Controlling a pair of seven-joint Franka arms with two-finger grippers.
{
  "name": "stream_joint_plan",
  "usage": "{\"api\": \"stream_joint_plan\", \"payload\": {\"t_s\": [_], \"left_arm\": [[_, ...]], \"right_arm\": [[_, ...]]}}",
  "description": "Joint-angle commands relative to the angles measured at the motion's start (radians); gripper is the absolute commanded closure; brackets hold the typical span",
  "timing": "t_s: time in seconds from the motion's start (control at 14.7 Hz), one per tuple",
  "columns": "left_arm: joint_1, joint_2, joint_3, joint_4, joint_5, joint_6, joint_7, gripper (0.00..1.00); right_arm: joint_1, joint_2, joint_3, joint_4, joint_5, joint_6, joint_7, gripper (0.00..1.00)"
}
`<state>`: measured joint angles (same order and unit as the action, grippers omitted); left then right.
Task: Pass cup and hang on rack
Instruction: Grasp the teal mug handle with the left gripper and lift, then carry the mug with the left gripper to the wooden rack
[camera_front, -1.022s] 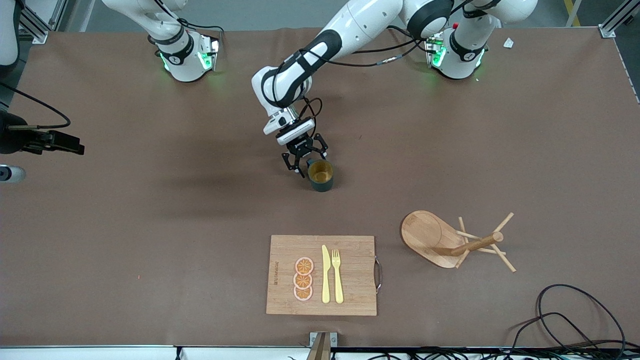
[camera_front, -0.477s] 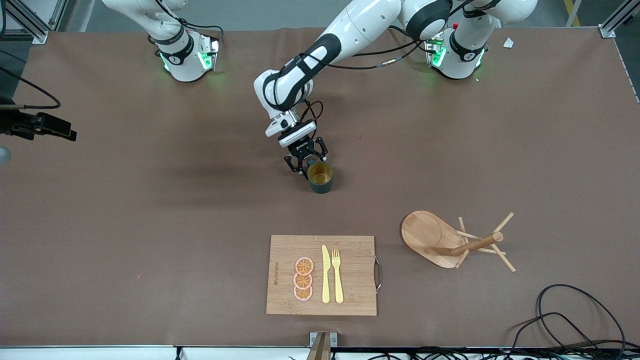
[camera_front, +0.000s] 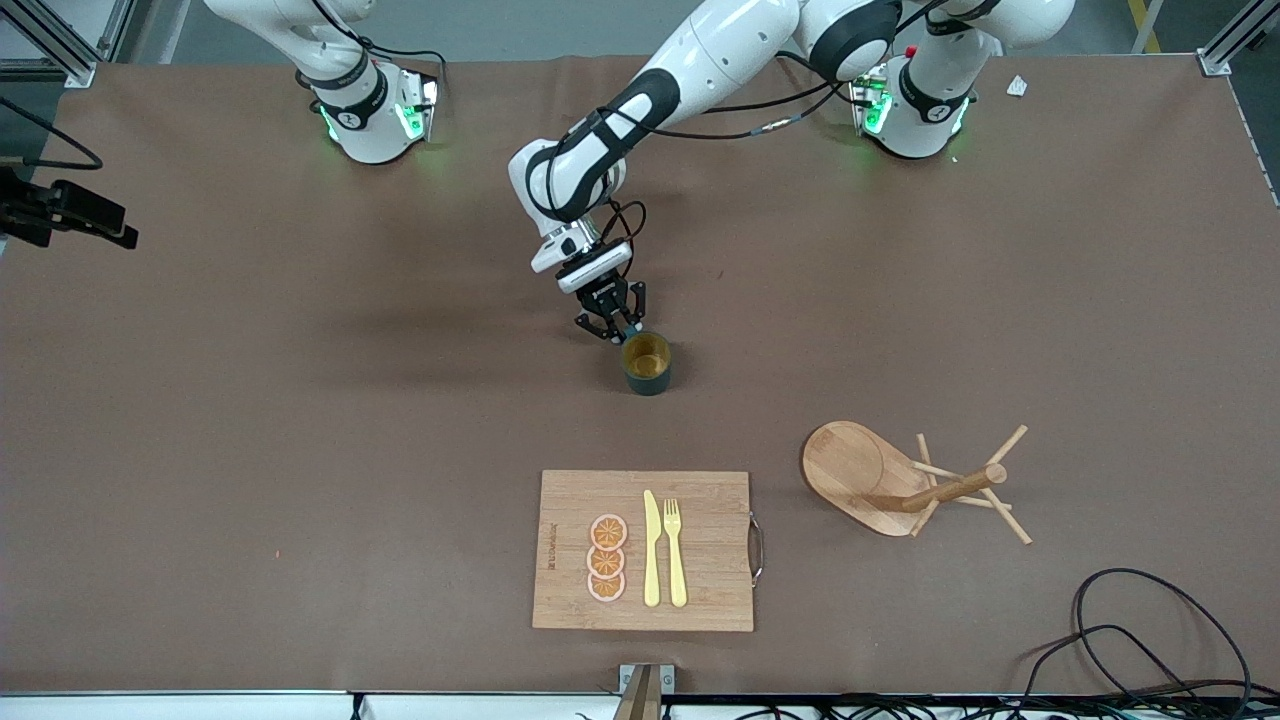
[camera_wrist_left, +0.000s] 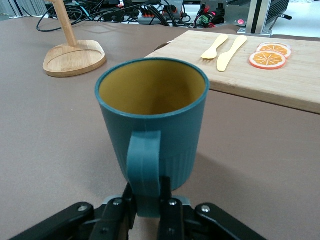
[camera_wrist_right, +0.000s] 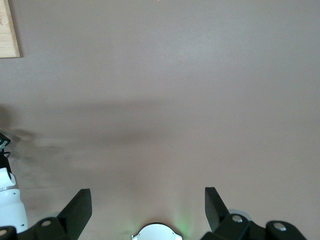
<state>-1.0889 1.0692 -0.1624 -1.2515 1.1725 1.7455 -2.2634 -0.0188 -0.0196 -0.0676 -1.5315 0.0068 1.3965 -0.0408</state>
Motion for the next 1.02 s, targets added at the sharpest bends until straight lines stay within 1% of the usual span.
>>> {"api": "stream_joint_plan", "payload": {"t_s": [0.0,0.14,0.27,0.54,0.68,0.75,0.95], "left_arm": [[-0.011,0.006,0.009,0.024,0.012,0.002,-0.007,0.88],[-0.011,0.0,0.009,0.024,0.009,-0.001,-0.001,0.92],[-0.003,-0.029,0.008,0.024,-0.005,-0.008,0.013,0.94],[0.061,-0.132,-0.006,0.024,-0.147,-0.001,0.105,0.98],[0.098,-0.185,-0.009,0.024,-0.255,0.02,0.158,0.98],[0.118,-0.23,-0.006,0.024,-0.32,0.041,0.186,0.98],[0.203,-0.342,-0.006,0.021,-0.543,0.074,0.304,0.99]], "right_arm": [[-0.001,-0.062,-0.005,-0.039,0.004,0.001,0.004,0.0],[-0.001,-0.062,-0.005,-0.042,0.002,-0.001,0.001,0.0],[-0.001,-0.065,-0.005,-0.055,0.002,-0.005,0.001,0.0],[-0.001,-0.071,-0.006,-0.061,0.002,-0.008,0.001,0.0],[0.0,-0.072,-0.006,-0.061,0.004,-0.007,0.001,0.0],[0.002,-0.075,-0.005,-0.059,0.004,-0.007,-0.001,0.0],[0.004,-0.079,-0.005,-0.059,0.004,0.002,-0.002,0.0]]}}
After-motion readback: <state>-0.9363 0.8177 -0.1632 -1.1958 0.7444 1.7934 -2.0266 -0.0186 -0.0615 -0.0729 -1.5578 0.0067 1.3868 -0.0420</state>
